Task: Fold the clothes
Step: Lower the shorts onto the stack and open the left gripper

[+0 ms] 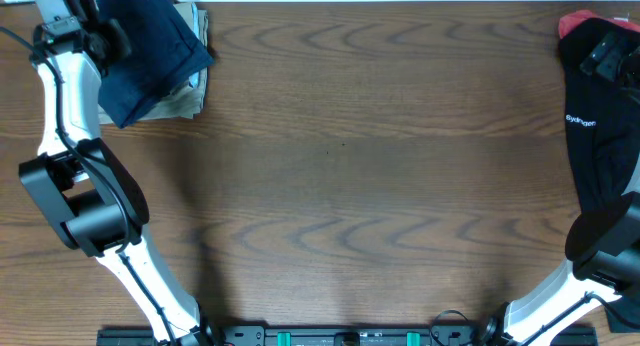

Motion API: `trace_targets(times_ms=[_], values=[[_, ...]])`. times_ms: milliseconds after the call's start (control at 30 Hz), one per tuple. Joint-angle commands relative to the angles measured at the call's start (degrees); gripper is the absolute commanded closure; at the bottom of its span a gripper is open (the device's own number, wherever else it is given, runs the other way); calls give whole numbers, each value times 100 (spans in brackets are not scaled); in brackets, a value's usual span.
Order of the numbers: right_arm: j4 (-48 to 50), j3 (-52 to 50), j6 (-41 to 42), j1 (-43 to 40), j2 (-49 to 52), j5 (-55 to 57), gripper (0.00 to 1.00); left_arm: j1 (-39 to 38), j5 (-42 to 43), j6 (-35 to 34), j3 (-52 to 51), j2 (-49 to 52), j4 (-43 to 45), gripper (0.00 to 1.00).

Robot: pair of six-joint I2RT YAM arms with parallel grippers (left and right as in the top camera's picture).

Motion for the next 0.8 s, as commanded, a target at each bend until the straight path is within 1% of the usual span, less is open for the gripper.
trace_targets(times_ms=[0,233,333,533,633,700,767], values=[[0,-22,-42,-92,0,81,1,74,-391,-35,-227,28,7,85],[0,-22,-42,-98,0,81,1,205,-463,-33,-337,476,-190,84],[0,-22,-42,-98,0,81,1,243,-481,-37,-337,511,-254,84],[0,-22,-42,-98,0,81,1,208,-476,-87,-332,20,-262,84],[0,-22,-42,-98,0,81,1,105,-448,-352,-332,-374,-223,84],[0,-22,-42,-98,0,81,1,4,-205,-492,-332,-564,-103,84],[0,-22,-42,-98,0,81,1,-131,212,-511,-332,-678,79,84]])
